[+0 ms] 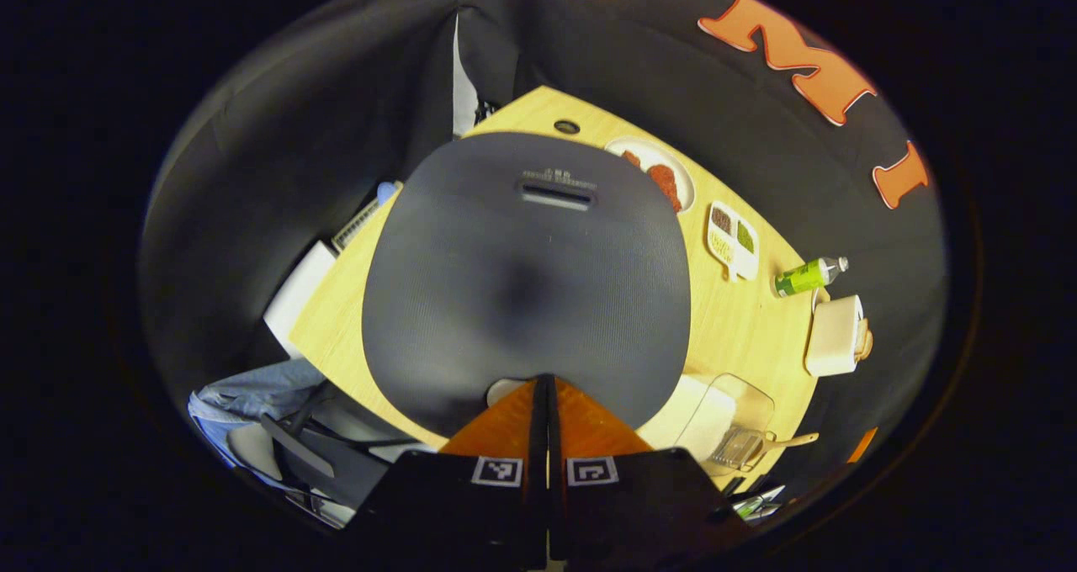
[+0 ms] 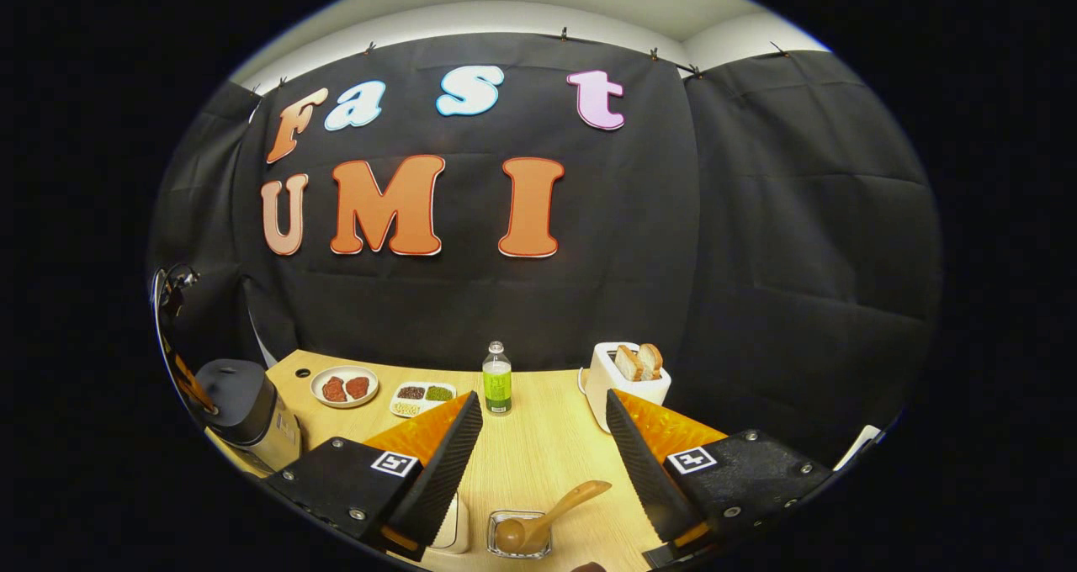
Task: Close the left gripper, press the button to open the rice cooker; take a wooden spoon from the chopstick holder with the right hand, scoop a spoonful of rice and pour it into the rice cooker, then put the wooden spoon back into the chopstick holder.
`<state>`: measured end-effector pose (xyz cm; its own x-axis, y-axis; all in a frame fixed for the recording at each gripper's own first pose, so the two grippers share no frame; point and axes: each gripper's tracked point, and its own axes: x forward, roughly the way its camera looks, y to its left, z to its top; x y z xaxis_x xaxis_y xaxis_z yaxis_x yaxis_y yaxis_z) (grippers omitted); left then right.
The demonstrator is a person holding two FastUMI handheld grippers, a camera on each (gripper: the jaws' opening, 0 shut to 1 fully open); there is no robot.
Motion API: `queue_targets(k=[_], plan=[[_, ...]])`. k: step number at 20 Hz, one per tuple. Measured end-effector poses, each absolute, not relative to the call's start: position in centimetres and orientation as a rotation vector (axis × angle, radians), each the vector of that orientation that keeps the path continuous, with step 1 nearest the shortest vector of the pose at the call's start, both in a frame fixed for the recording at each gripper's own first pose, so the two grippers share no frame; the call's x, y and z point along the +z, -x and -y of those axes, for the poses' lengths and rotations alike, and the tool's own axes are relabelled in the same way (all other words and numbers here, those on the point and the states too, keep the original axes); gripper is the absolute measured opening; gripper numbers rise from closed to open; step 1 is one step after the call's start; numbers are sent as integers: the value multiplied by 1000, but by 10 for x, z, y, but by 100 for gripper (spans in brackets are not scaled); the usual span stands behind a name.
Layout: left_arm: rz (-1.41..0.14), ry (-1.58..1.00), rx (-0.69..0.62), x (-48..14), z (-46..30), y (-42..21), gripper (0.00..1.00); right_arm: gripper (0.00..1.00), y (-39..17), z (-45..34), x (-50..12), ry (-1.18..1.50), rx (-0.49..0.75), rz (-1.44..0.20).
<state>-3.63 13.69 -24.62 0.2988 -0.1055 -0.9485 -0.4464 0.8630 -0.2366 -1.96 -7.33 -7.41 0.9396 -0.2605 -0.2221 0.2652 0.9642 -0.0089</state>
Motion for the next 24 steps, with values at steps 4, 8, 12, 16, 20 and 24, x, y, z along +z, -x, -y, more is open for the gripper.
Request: queue_targets(k=[4, 8, 12, 16, 20, 24], plan=[[-1225, 440, 217, -249, -136, 41, 1, 92, 21, 78, -87, -39, -280, -260], [-1102, 309, 219, -232, -135, 40, 6, 92, 24, 87, -103, -71, -302, -304], [-931, 202, 229, -192, -136, 30, 5, 93, 29, 97, -124, -94, -325, -363], [-738, 44, 251, -143, -148, 15, 6, 92, 35, 102, -147, -87, -335, -425], [-520, -38, 314, -83, -163, 5, 5, 92, 42, 107, -164, -121, -336, -478], [-414, -49, 288, -53, -149, 1, 8, 92, 40, 100, -181, -153, -320, -520]])
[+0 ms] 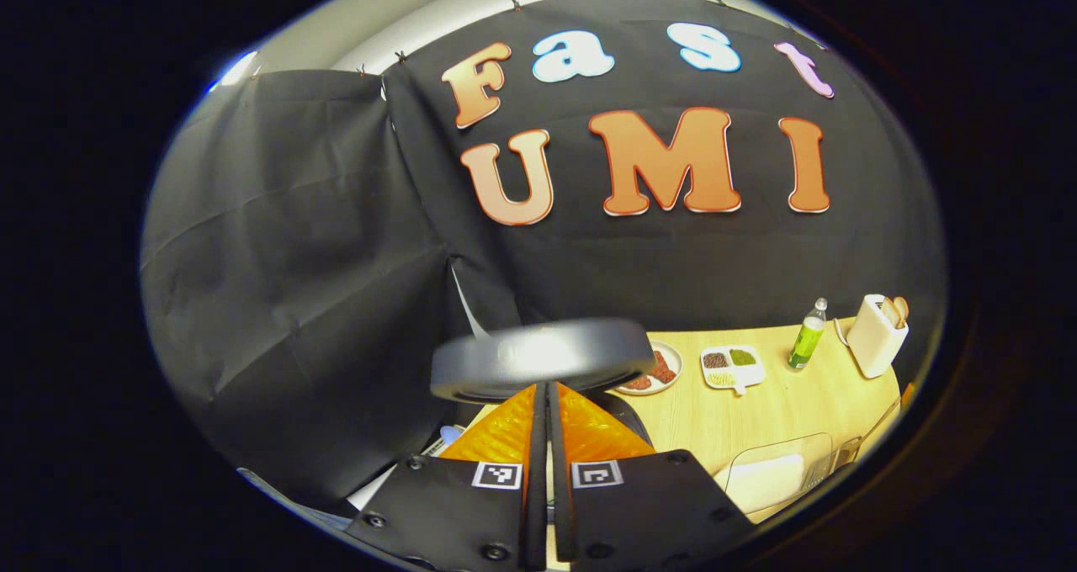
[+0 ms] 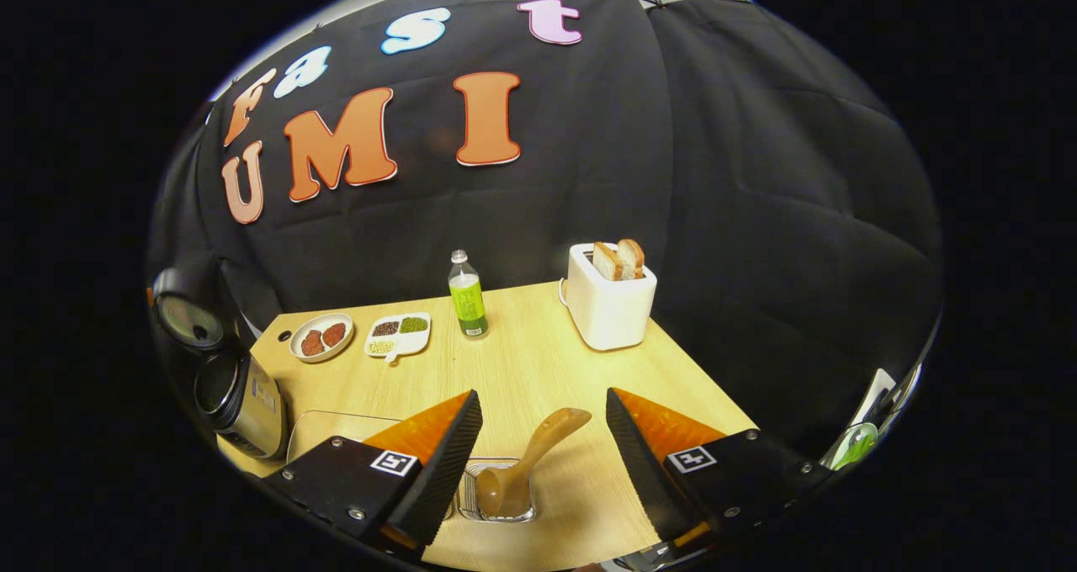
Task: Close the left gripper, press the button to open the rice cooker; take a wooden spoon from the chopstick holder with the right hand, scoop a spoonful of rice and pour it into the rice cooker, then put the wooden spoon back into the chopstick holder.
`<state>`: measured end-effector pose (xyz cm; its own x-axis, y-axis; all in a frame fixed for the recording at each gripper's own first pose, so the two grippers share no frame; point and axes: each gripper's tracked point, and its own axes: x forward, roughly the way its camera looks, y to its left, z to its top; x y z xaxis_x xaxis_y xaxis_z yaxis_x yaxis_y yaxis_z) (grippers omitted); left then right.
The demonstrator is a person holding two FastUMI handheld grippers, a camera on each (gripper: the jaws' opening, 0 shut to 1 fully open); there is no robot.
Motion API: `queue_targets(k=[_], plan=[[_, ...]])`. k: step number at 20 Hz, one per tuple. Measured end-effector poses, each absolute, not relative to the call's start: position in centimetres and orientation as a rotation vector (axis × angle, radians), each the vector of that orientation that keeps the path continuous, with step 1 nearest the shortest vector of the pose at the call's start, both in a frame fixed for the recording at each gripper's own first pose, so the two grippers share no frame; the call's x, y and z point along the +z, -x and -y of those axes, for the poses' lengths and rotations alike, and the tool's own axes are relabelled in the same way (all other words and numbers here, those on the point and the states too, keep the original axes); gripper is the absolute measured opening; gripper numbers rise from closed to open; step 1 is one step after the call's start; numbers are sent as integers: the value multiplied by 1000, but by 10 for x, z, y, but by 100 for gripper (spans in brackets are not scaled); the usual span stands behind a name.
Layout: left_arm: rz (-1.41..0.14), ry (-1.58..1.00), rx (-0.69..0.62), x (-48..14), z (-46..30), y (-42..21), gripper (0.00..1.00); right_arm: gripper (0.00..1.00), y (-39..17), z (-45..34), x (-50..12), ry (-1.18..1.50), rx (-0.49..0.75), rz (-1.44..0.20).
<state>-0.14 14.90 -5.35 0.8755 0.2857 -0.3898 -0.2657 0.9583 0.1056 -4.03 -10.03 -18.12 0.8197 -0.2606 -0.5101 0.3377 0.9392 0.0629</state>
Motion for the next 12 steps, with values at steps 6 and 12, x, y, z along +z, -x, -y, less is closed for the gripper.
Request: queue_targets(k=[6, 12], plan=[[-320, -65, 277, -29, -136, 20, 59, 93, 36, 98, -221, -187, -313, -624], [-279, -71, 274, -20, -119, 37, 75, 91, 47, 97, -269, -251, -307, -755]])
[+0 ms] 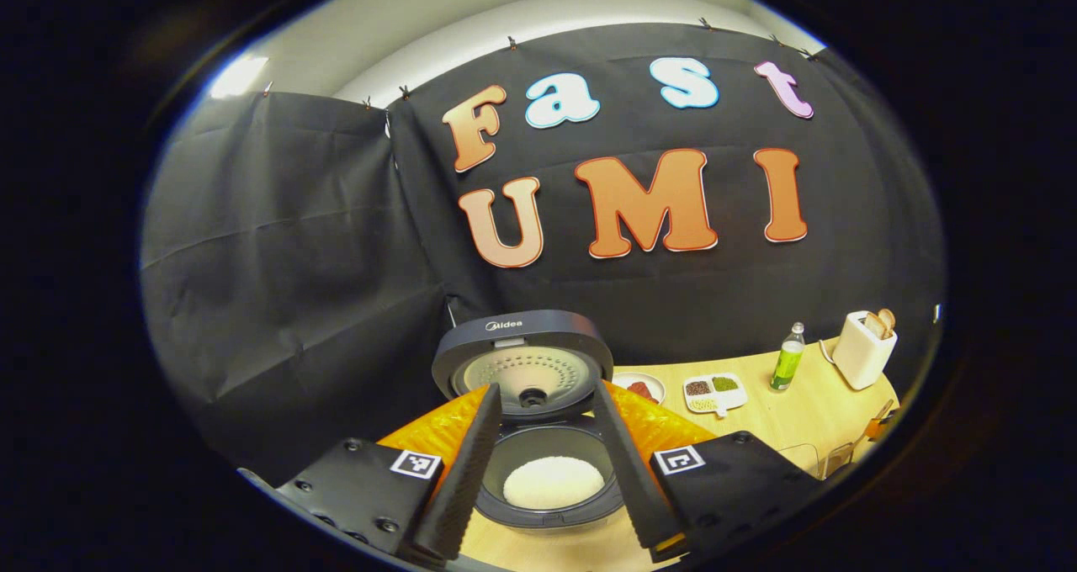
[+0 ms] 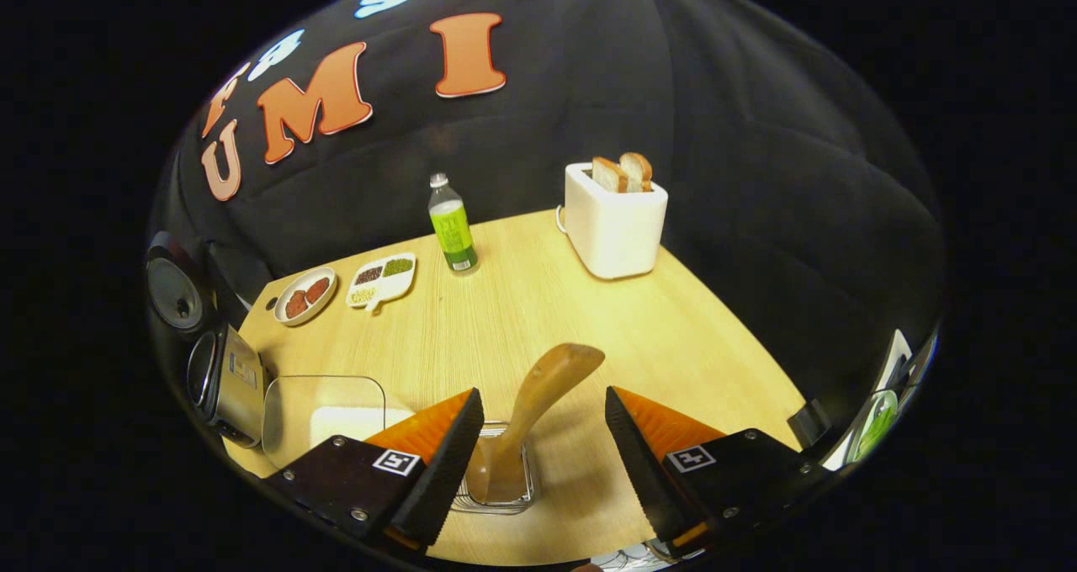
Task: Close the left gripper, press the button to open the rice cooker; take a wooden spoon from the chopstick holder with the right hand, scoop a spoonful of rice and pour it into the rice cooker, then put the wooden spoon back into the chopstick holder.
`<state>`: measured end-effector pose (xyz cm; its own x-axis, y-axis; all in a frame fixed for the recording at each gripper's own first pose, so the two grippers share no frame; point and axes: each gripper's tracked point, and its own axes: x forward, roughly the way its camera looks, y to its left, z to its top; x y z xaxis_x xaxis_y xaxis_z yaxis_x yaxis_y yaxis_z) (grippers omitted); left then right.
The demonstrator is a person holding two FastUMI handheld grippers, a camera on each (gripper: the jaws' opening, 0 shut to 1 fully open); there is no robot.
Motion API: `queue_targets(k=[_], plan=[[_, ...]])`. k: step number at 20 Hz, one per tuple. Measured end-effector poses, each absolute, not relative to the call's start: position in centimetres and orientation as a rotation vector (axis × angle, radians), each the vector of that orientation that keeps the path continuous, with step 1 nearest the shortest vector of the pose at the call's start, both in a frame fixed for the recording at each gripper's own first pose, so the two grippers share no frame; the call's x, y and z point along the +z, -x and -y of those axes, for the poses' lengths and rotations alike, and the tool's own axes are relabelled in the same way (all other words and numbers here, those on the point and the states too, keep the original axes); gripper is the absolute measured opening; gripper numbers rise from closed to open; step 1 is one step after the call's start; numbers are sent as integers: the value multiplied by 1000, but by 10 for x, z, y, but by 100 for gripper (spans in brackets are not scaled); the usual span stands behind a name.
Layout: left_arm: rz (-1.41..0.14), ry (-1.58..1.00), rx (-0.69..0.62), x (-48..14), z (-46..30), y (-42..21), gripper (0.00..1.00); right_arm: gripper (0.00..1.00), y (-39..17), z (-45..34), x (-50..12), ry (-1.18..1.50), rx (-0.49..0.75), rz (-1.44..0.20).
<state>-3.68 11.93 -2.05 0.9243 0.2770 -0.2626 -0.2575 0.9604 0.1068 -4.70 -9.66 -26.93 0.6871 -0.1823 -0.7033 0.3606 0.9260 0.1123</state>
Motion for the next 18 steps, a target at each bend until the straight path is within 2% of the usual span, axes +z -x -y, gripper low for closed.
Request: queue_targets(k=[1, 2, 3, 4, 5, 6, 7, 10, 11, 13, 14, 15, 16, 18], plan=[[-274, -66, 270, -19, -116, 41, 75, 91, 50, 96, -276, -264, -301, -774], [-279, -58, 266, -19, -111, 44, 89, 90, 47, 94, -280, -277, -291, -780], [-291, -49, 270, -22, -109, 48, 78, 90, 43, 92, -283, -284, -284, -784], [-305, -39, 271, -25, -107, 51, 96, 89, 40, 90, -286, -291, -277, -790], [-308, -37, 273, -25, -106, 54, 96, 88, 39, 88, -288, -298, -273, -796], [-308, -43, 280, -24, -107, 57, 88, 86, 38, 86, -290, -306, -265, -804], [-307, -50, 287, -23, -108, 60, 88, 85, 38, 84, -292, -313, -260, -809], [-299, -68, 304, -21, -111, 65, 88, 72, 31, 79, -295, -330, -248, -811], [-298, -69, 305, -21, -112, 67, 80, 69, 31, 79, -296, -333, -246, -815], [-299, -66, 312, -21, -114, 70, 80, 59, 28, 76, -296, -346, -235, -820], [-301, -60, 313, -23, -115, 70, 80, 51, 27, 73, -296, -353, -232, -826], [-306, -54, 320, -25, -118, 74, 80, 46, 28, 77, -299, -349, -247, -833], [-311, -48, 321, -27, -120, 76, 80, 36, 28, 79, -299, -349, -259, -836], [-311, -45, 336, -28, -128, 80, 80, 25, 26, 73, -297, -382, -253, -833]])
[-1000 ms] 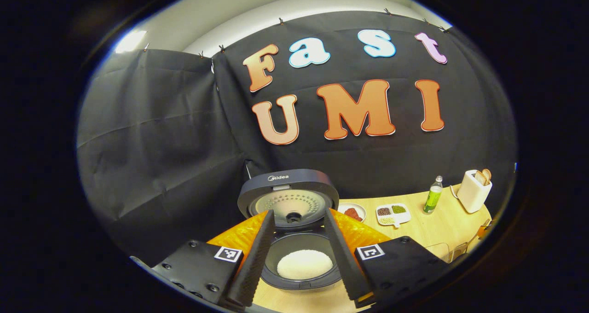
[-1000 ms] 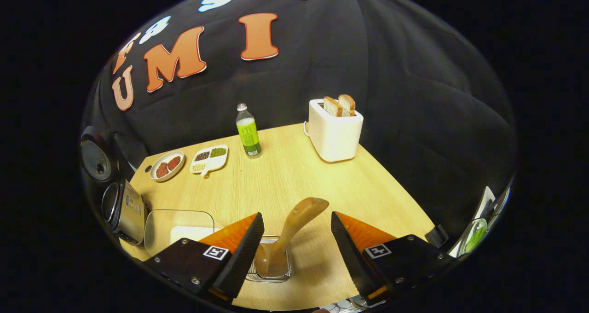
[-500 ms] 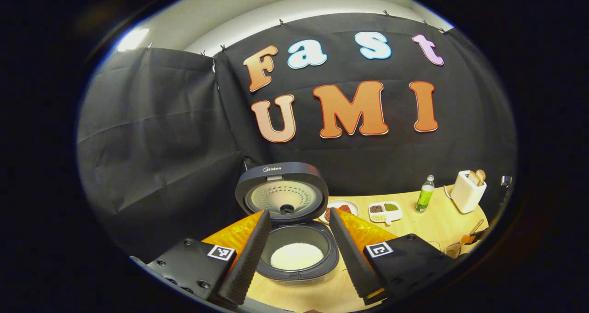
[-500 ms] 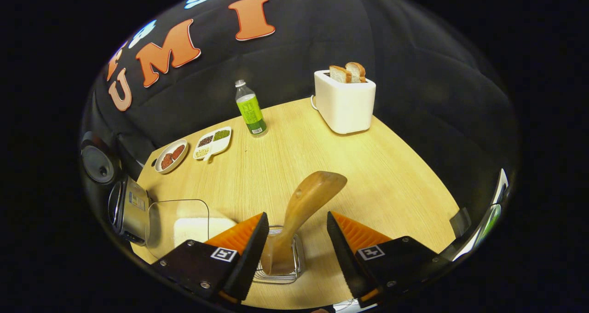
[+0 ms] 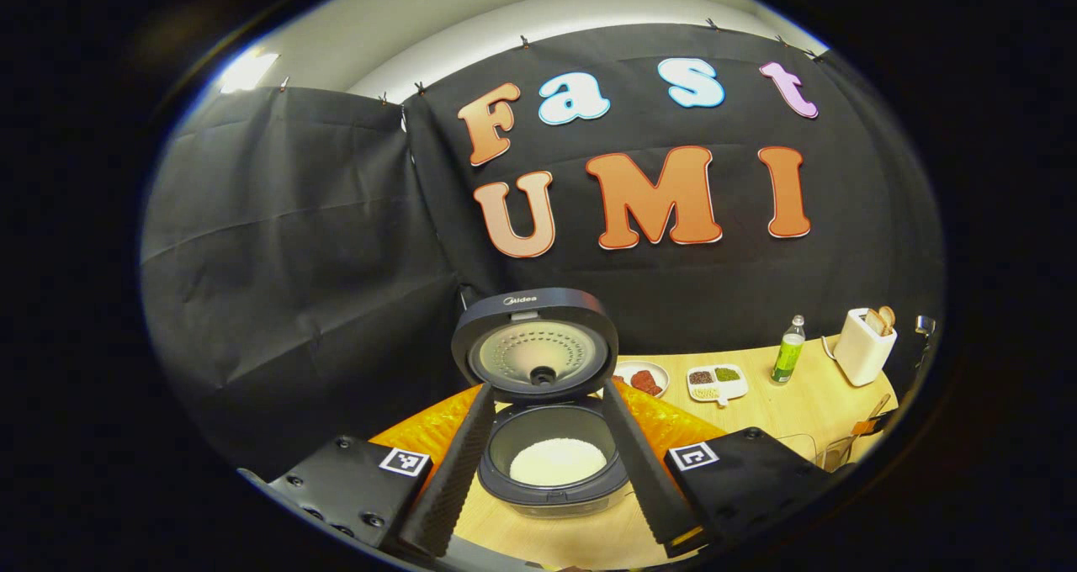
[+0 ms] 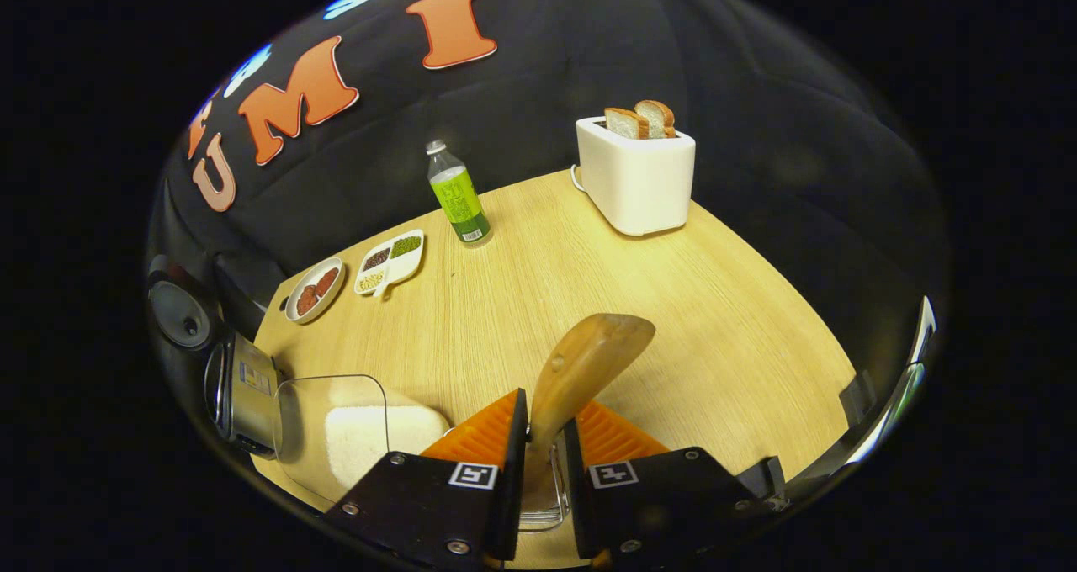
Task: Close the left gripper, press the button to open the rice cooker; take a wooden spoon from the chopstick holder with the right hand, scoop a spoonful of rice and pour it into the rice cooker, then put the wooden spoon back into the chopstick holder.
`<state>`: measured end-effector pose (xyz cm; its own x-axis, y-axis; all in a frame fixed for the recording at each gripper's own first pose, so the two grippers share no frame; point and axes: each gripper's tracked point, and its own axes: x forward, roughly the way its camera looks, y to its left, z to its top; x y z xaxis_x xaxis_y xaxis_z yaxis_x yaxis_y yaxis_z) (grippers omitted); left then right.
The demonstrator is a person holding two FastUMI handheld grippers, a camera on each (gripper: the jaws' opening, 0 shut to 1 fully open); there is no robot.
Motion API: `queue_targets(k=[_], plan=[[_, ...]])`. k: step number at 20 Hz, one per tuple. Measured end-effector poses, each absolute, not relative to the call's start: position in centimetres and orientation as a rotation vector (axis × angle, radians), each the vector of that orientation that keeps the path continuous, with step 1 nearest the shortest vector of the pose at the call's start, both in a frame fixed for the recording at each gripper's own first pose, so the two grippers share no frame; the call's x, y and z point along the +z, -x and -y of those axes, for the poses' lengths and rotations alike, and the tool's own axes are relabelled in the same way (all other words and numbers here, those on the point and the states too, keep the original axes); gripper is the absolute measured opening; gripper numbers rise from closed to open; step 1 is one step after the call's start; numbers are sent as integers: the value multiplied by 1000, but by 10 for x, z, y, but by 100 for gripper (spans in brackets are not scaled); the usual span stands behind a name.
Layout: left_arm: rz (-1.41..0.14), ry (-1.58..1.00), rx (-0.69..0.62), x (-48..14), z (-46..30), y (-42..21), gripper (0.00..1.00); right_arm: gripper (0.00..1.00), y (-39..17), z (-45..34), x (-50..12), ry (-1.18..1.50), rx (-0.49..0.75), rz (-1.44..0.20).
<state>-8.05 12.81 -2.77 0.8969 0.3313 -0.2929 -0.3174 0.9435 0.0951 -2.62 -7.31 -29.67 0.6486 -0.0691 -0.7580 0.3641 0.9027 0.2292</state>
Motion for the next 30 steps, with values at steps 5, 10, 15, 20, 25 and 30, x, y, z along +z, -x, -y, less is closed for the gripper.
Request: queue_targets(k=[5, 10, 15, 20, 25, 30], plan=[[-307, -27, 338, -33, -132, 84, 88, 14, 32, 63, -287, -406, -223, -820], [-289, -68, 306, -31, -127, 80, 88, 10, 34, 68, -249, -405, -248, -756], [-287, -48, 288, -37, -133, 78, 88, 10, 25, 70, -186, -427, -247, -642], [-278, -43, 288, -39, -148, 76, 88, 10, -1, 19, -149, -472, -136, -561], [-257, -69, 288, -35, -160, 73, 88, 10, -1, -34, -185, -354, -66, -605], [-255, -77, 283, -37, -170, 68, 88, 7, -3, -47, -220, -232, -120, -615]])
